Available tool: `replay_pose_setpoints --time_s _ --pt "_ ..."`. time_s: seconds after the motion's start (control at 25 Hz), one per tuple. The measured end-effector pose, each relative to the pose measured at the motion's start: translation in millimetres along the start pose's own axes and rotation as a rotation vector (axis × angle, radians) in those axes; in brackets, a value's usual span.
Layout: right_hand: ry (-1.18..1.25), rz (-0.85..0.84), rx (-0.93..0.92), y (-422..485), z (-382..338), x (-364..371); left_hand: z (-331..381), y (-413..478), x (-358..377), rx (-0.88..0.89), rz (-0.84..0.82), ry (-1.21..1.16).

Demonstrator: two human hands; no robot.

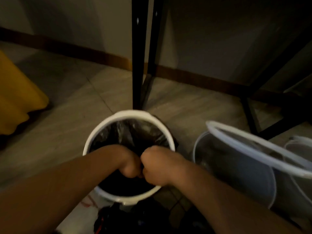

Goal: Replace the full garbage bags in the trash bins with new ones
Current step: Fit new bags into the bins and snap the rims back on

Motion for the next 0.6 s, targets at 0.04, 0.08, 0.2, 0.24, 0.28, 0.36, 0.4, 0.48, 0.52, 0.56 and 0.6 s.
replay_pose_setpoints --time_s 0.04,0.08,0.2,0.24,0.28,0.36,0.4,0.48,0.52,0.56,0.6 --pt "0.050 0.075 0.024 -7 -1 -6 -1 -1 -9 -0.024 0.086 -0.006" --pt "0.115 0.110 0.071 -11 -1 -15 -1 -10 -25 -0.123 0.206 -0.041" --pt "0.244 0.075 0.070 -31 12 -66 -1 -52 -67 -0.140 0.569 -0.275" --pt "0.264 0.159 0.037 -50 23 -94 10 -74 -85 0.036 0.761 -0.208" --pt "0.290 0.401 -0.010 -76 38 -123 30 -103 -120 0.094 0.897 -0.135" --pt "0.244 0.953 -0.080 -145 79 -188 81 -158 -180 0.197 1.157 -0.110" --pt "0.176 1.170 -0.088 -176 107 -214 101 -176 -202 0.261 1.255 -0.084" --pt "0.074 1.412 0.029 -220 168 -282 155 -193 -264 0.367 1.453 0.055" --pt "0.053 1.457 0.131 -238 200 -313 182 -197 -296 0.420 1.545 0.101" --pt "0.043 1.463 0.237 -250 227 -342 206 -198 -326 0.455 1.661 0.132" --pt "0.026 1.440 0.347 -257 251 -364 228 -197 -354 0.458 1.733 0.128"
Point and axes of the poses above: each hand's wrist, its own y-axis towards the middle knuckle, its own x-axis out of the palm, z = x × y, the point moved 2 cm from there along y, towards the middle knuckle, and after that the axes turned 4 degrees about z, right-handed, at the moved point
